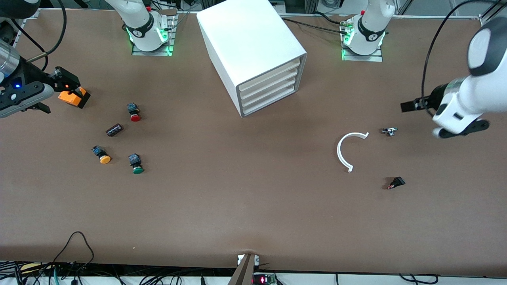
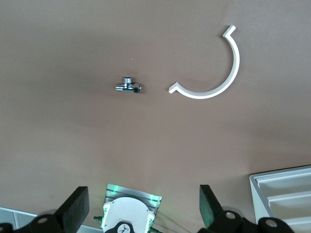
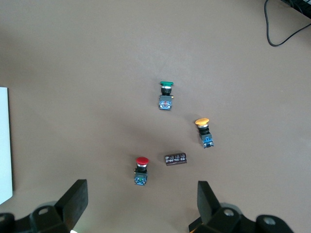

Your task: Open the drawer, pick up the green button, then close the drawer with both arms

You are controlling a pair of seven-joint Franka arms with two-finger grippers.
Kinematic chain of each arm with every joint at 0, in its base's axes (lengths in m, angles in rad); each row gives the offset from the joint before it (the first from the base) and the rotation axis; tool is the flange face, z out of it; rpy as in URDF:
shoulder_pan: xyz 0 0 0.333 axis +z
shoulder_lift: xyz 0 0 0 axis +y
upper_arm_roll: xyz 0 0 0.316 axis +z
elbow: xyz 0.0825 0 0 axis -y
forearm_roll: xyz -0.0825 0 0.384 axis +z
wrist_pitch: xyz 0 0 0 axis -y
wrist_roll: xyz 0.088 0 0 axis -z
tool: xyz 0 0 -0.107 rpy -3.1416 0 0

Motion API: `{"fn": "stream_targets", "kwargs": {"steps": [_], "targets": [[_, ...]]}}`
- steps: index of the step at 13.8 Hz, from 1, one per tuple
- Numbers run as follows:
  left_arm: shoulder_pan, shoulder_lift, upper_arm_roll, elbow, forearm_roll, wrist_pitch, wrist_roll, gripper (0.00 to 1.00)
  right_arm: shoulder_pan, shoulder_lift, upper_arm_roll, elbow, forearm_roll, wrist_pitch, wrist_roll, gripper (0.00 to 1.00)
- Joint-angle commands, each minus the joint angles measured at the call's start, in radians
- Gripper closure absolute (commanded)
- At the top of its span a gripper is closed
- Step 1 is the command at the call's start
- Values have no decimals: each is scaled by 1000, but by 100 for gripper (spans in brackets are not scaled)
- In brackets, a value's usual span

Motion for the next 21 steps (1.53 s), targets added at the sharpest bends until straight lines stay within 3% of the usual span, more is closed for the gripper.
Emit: {"fn": "stream_targets", "kwargs": {"steps": [1,7,10,15,21], "targets": [[10,-80,-11,-23,46,-9,22,0,-24,-14,23,5,-7,-6,21,0],[13,-143,-17,-24,44,62,29,0,-24,-12,26,9,-2,-4,105,0],[16,-143,-8,-21,41,153,216,0,-24,3,26,22,-16,2,110,0],[48,-134,-8,-11,52,240,249,0,-25,9,26,22,-39,57,113,0],[108,-131,-19,-12,51,251,298,0,-22,6,31,22,-37,53,113,0]]}}
